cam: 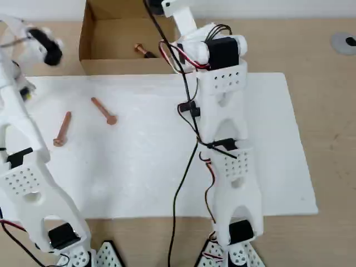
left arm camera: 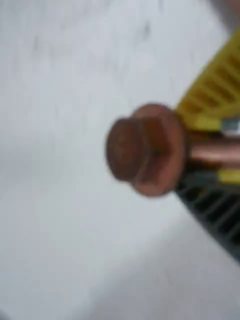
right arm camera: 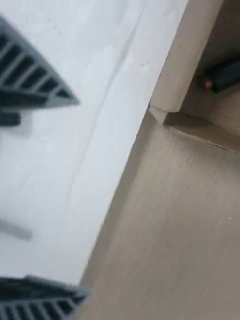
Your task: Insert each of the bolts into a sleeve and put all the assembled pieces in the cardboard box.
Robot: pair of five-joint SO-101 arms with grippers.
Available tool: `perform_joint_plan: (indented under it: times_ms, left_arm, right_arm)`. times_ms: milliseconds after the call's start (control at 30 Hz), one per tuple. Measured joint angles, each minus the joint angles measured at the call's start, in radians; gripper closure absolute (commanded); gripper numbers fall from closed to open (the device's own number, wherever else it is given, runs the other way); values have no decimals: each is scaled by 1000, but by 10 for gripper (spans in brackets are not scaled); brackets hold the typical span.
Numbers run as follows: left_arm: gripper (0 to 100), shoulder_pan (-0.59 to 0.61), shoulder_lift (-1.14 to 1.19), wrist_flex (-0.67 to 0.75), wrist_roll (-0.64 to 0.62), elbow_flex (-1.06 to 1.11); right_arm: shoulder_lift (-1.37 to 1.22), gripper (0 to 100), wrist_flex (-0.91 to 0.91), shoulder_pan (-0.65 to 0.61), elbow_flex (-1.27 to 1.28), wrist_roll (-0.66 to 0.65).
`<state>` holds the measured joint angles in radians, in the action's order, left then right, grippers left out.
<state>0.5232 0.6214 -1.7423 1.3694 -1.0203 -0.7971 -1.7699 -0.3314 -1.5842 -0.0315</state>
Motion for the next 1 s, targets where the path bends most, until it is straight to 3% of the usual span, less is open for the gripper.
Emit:
perform_joint_plan:
  times_ms: [167,367,500,767,1000]
  left_arm:
    - [988,38,0,-6,-166,-146]
    - [991,72,-43,-8,-555,-166]
    - [991,107,-149,-8,-723,-120]
    - [988,112,-382,-8,-1145,180]
    - [988,112,-605,-8,-1204,422]
  right_arm:
    - [28,727,0,0,160,75]
    - [129,727,0,-3,620,155]
    - [180,727,0,-5,790,150]
    - [242,726,0,18,937,-256]
    - [374,726,0,49,1157,-479]
